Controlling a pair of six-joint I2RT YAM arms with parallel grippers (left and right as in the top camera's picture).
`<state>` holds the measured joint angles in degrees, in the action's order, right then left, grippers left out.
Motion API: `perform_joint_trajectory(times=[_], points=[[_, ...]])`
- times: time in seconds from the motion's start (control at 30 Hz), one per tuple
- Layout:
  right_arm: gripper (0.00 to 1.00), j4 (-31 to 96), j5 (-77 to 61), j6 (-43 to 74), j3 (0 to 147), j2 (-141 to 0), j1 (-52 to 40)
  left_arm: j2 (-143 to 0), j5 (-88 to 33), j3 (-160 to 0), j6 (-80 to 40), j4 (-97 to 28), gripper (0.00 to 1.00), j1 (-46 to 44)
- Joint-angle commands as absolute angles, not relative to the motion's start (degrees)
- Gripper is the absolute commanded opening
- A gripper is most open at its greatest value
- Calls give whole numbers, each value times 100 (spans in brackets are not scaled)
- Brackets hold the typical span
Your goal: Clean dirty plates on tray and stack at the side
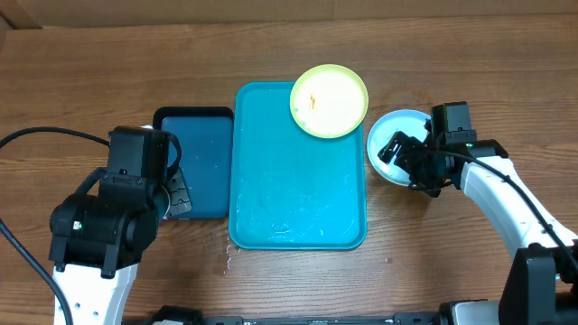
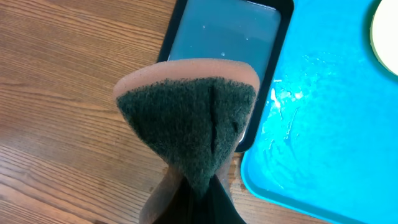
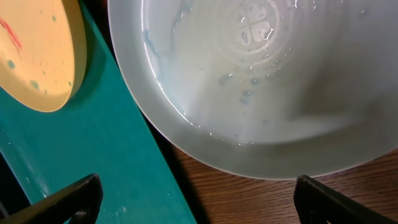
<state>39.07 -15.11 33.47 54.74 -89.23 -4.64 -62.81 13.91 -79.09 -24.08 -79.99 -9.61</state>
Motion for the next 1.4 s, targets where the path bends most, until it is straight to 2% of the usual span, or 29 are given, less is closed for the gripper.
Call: perform_joint_trajectory(times=[0.0, 1.37], points=[[100, 3881, -1553, 3315, 5465, -8938, -475, -6300, 1345, -7885, -2445, -7964, 4, -939], [100, 3881, -1553, 3317, 5465, -8938, -475, -6300, 1347, -7885, -2445, -7728, 4, -939]])
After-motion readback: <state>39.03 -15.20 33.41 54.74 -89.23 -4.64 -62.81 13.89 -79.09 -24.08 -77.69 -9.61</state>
